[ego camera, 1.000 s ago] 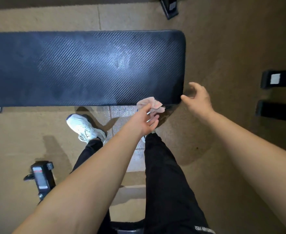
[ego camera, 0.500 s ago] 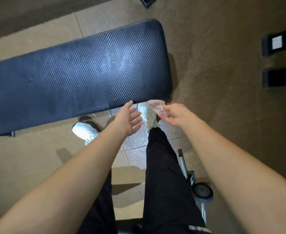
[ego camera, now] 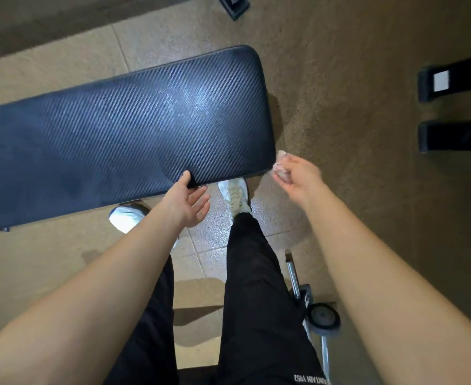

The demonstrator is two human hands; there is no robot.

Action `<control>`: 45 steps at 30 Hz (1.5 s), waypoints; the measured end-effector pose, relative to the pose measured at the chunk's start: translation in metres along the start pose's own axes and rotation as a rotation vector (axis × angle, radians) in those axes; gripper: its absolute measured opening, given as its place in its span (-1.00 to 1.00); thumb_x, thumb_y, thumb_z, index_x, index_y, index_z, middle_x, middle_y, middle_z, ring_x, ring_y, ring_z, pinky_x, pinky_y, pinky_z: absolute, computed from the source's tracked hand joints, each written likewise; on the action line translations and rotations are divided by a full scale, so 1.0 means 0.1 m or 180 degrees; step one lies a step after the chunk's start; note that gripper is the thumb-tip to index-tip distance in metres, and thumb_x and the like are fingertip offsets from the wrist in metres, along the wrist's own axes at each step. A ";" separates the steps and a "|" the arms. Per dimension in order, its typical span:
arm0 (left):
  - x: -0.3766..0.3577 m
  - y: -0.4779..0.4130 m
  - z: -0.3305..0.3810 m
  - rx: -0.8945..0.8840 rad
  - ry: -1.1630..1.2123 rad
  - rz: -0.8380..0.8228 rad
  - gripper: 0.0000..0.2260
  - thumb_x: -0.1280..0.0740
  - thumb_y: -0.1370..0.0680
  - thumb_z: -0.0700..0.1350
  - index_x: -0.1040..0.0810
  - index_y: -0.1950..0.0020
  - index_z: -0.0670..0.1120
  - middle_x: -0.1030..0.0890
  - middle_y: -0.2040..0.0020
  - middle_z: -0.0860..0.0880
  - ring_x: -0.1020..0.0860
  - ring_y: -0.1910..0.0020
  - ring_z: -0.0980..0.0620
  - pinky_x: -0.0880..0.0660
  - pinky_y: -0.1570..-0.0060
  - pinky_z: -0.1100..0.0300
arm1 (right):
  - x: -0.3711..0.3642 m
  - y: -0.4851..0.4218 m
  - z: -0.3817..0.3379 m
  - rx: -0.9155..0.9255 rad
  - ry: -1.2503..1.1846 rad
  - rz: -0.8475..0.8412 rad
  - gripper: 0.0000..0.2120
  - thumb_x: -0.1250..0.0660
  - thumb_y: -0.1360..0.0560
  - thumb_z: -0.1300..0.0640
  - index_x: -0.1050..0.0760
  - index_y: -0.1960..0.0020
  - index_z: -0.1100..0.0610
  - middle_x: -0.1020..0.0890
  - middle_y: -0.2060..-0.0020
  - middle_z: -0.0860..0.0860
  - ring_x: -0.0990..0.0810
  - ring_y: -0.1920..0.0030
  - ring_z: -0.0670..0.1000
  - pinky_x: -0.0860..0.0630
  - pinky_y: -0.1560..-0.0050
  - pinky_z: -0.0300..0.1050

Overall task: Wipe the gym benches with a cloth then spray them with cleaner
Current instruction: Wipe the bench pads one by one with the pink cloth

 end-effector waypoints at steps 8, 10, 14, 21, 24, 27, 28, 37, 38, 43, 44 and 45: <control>0.00 0.01 0.02 0.0033 0.0141 -0.0195 -0.54 -0.33 -0.61 0.20 -0.57 -0.26 -0.16 -0.69 -0.14 -0.03 -0.64 -0.13 -0.01 -0.55 -0.03 0.11 | -0.84 -0.01 -1.19 0.1688 0.1851 -0.0012 -0.81 -0.26 -0.57 0.41 -0.65 0.01 0.31 -0.61 0.22 0.01 -0.61 0.18 -0.01 -0.59 0.17 -0.18; 0.01 0.02 0.03 0.0027 0.0153 -0.0315 -0.51 -0.33 -0.61 0.19 -0.53 -0.30 -0.19 -0.70 -0.14 -0.06 -0.66 -0.11 -0.03 -0.56 0.02 0.08 | -1.10 0.10 -1.42 0.1841 0.1581 -0.0306 -0.81 -0.26 -0.60 0.39 -0.64 0.04 0.25 -0.62 0.21 0.01 -0.60 0.21 -0.06 -0.61 0.14 -0.17; 0.10 0.18 0.05 -0.0020 0.0022 -0.0652 -0.53 -0.33 -0.61 0.18 -0.48 -0.30 -0.18 -0.71 -0.13 -0.10 -0.67 -0.09 -0.07 -0.56 -0.10 0.02 | -1.55 0.48 -1.58 0.1845 0.0886 -0.1066 -0.89 -0.29 -0.63 0.28 -0.57 -0.01 0.13 -0.66 0.07 0.07 -0.67 0.08 -0.01 -0.65 -0.09 -0.01; 0.26 0.99 0.36 -0.1045 -0.0458 -0.0985 -0.68 -0.33 -0.62 0.14 -0.59 -0.25 -0.04 -0.68 -0.20 -0.05 -0.63 -0.16 -0.06 -0.57 -0.09 0.09 | -1.44 1.46 -0.95 0.1805 0.1341 -0.1439 -0.89 -0.40 -0.57 0.29 -0.51 0.01 0.13 -0.67 0.14 0.03 -0.67 0.15 -0.02 -0.64 0.00 0.02; 0.40 1.55 0.57 -0.1882 -0.0724 -0.0904 -0.72 -0.35 -0.62 0.09 -0.57 -0.28 0.01 -0.66 -0.24 -0.02 -0.64 -0.16 -0.04 -0.57 -0.11 0.11 | -1.35 1.99 -0.69 0.1969 0.1999 -0.1605 -0.85 -0.45 -0.53 0.29 -0.52 0.11 0.10 -0.67 0.27 -0.07 -0.64 0.29 -0.14 -0.59 0.24 -0.26; 0.60 2.14 0.65 -0.2623 -0.0709 -0.0925 -0.65 -0.41 -0.60 -0.01 -0.51 -0.39 0.05 -0.59 -0.28 0.01 -0.60 -0.22 0.03 -0.55 -0.10 0.17 | -1.42 2.58 -0.47 0.2235 0.2620 -0.1913 -0.82 -0.46 -0.51 0.32 -0.51 0.14 0.12 -0.59 0.31 -0.06 -0.56 0.34 -0.21 -0.49 0.28 -0.36; 0.68 2.33 0.64 -0.2799 -0.0711 -0.0993 -0.62 -0.42 -0.59 -0.04 -0.50 -0.41 0.08 -0.57 -0.28 0.03 -0.58 -0.24 0.08 -0.53 -0.08 0.20 | -1.47 2.78 -0.39 0.2270 0.2790 -0.2065 -0.83 -0.46 -0.51 0.32 -0.51 0.13 0.13 -0.59 0.30 -0.05 -0.55 0.33 -0.21 -0.48 0.26 -0.37; 2.19 3.22 0.47 -0.3563 -0.0745 -0.0607 -0.81 -0.52 -0.52 -0.15 -0.67 0.00 -0.27 -0.61 0.23 -0.03 -0.51 0.30 0.21 -0.42 0.25 0.35 | -2.21 4.34 0.34 0.2934 0.4071 -0.2648 -0.92 -0.44 -0.51 0.31 -0.54 0.06 0.28 -0.59 0.28 0.07 -0.52 0.31 -0.09 -0.48 0.24 -0.30; 2.41 3.27 0.45 -0.3578 -0.0746 -0.0505 -0.76 -0.54 -0.50 -0.11 -0.66 0.06 -0.29 -0.56 0.29 -0.02 -0.46 0.35 0.19 -0.36 0.30 0.32 | -2.32 4.48 0.47 0.3007 0.4187 -0.2651 -0.93 -0.43 -0.51 0.32 -0.54 0.06 0.29 -0.60 0.27 0.08 -0.54 0.30 -0.08 -0.49 0.23 -0.28; 3.62 3.33 0.40 -0.3705 -0.0777 0.0082 -0.66 -0.53 -0.33 0.17 -0.65 0.19 -0.10 -0.52 0.36 0.06 -0.43 0.34 0.09 -0.36 0.27 0.10 | -2.96 5.11 1.26 0.3342 0.4732 -0.2793 -0.91 -0.44 -0.51 0.24 -0.56 0.12 0.11 -0.67 0.23 0.04 -0.61 0.25 -0.04 -0.55 0.18 -0.18; 3.87 3.35 0.40 -0.3730 -0.0759 0.0183 -0.71 -0.52 -0.32 0.13 -0.66 0.18 -0.07 -0.57 0.34 0.05 -0.48 0.32 0.08 -0.44 0.26 0.07 | -3.08 5.25 1.44 0.3373 0.4746 -0.2896 -0.92 -0.44 -0.51 0.26 -0.56 0.12 0.15 -0.66 0.25 0.06 -0.58 0.28 -0.05 -0.53 0.20 -0.20; 4.11 3.35 0.41 -0.3760 -0.0723 0.0282 -0.78 -0.51 -0.33 0.05 -0.67 0.15 -0.04 -0.63 0.28 0.03 -0.54 0.28 0.06 -0.53 0.18 0.01 | -3.20 5.37 1.60 0.3410 0.4770 -0.2974 -0.93 -0.42 -0.51 0.29 -0.56 0.12 0.17 -0.63 0.27 0.07 -0.53 0.30 -0.08 -0.51 0.22 -0.21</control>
Point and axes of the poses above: each hand's wrist, its own y-axis away from the middle knuckle, its own x-axis out of the back of the hand, z = x × y, the point moved 9 cm from there along -y, towards the middle knuckle
